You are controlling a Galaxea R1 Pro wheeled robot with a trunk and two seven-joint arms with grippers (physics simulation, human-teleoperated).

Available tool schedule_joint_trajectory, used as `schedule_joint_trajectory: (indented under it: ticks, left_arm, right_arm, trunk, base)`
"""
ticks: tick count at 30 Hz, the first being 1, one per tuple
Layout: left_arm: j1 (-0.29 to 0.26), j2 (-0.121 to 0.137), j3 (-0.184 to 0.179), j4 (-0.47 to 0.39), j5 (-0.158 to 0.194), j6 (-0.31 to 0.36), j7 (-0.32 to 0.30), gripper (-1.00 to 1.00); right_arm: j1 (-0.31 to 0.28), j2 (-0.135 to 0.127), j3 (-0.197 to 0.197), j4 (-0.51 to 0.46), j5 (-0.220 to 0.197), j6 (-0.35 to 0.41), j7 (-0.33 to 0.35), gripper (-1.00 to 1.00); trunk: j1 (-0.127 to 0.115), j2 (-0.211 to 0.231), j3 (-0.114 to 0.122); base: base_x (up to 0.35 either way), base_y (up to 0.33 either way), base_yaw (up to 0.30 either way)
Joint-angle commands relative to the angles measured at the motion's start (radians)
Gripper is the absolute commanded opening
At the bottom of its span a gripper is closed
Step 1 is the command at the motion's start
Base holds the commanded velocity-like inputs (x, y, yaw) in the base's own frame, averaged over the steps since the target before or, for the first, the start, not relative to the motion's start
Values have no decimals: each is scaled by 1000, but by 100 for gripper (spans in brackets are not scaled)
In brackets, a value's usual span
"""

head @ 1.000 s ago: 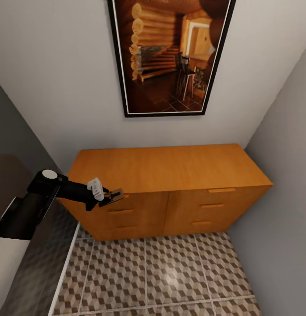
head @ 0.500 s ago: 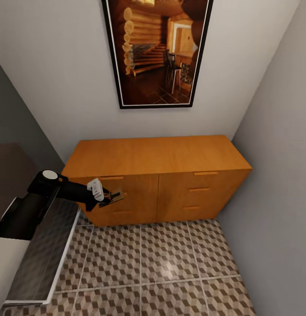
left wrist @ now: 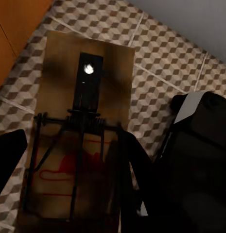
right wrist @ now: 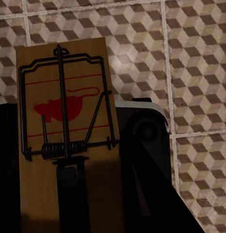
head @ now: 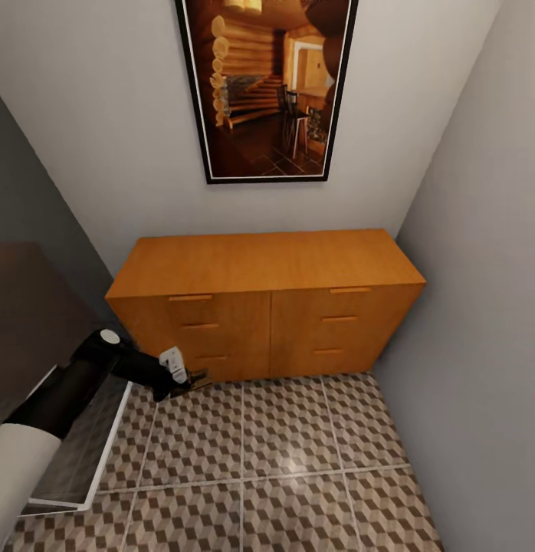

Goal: Take the four mousetraps from the cabinet in the bathroom and place them on the bathroom floor. Make sure all four end up on the same floor surface, and ensure that at least two of them are either under or directly next to the same bathroom sink.

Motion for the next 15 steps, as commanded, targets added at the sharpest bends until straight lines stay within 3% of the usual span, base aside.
schedule_joint_trajectory:
  ticks: [1, 5, 10, 13, 15]
  left_arm:
    - [10, -2, -7, 46, -1, -22, 35, -100]
    - [33, -15, -13, 202, 7, -132, 149, -100]
    - [47, -65, -14, 495, 46, -295, 306, -100]
    - [55, -98, -14, 704, 91, -454, 416, -100]
    - [57, -116, -13, 804, 125, -522, 488, -100]
  right_arm:
    - [0, 0, 9, 0, -8, -3, -3, -100]
    - [0, -1, 8, -1, -8, -4, -3, -100]
    - [0, -2, 6, -5, -9, -8, -4, -100]
    - [0, -15, 5, -8, -10, -11, -4, -100]
    - [0, -27, 4, -13, -10, -12, -4, -100]
  trunk:
    - [0, -2, -2]
    - [0, -2, -2]
    - [0, -2, -2]
    - [0, -2, -2]
    - [0, -2, -2]
  base:
    - [-6, -2, 0]
    - [-3, -1, 0]
    - [0, 0, 0]
    - [0, 0, 0]
    - [0, 0, 0]
